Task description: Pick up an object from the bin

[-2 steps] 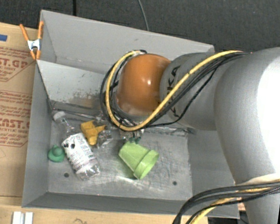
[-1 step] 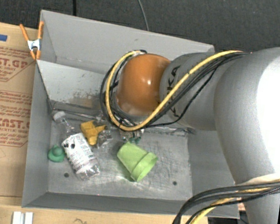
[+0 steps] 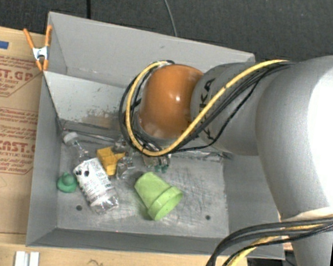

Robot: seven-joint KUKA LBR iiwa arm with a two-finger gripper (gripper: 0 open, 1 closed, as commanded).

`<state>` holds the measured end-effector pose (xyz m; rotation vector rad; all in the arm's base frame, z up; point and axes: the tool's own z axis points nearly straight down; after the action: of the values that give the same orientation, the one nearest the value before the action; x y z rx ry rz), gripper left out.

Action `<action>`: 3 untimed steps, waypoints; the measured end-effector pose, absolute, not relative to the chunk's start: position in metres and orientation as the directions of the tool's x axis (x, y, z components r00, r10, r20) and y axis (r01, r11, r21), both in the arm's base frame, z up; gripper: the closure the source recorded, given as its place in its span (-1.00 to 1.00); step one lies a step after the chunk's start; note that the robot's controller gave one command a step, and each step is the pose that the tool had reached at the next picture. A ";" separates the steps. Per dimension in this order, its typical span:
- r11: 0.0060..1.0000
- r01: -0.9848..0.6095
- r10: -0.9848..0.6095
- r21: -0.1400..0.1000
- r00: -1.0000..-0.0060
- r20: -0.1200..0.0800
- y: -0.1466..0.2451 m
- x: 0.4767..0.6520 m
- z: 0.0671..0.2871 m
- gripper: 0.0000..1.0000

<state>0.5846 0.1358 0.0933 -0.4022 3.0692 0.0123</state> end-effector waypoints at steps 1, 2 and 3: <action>0.977 -0.212 -0.212 0.000 -0.977 -0.037 0.141 0.583 0.096 1.00; 0.982 -0.189 -0.189 -0.004 -0.982 -0.016 0.154 0.584 0.096 1.00; 0.975 -0.222 -0.223 -0.005 -0.975 -0.021 0.160 0.591 0.095 1.00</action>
Offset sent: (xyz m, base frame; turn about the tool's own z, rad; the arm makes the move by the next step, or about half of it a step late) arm -0.0044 0.0281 -0.0101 0.0230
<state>0.5906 0.1597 0.0954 -0.3493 3.1006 -0.0047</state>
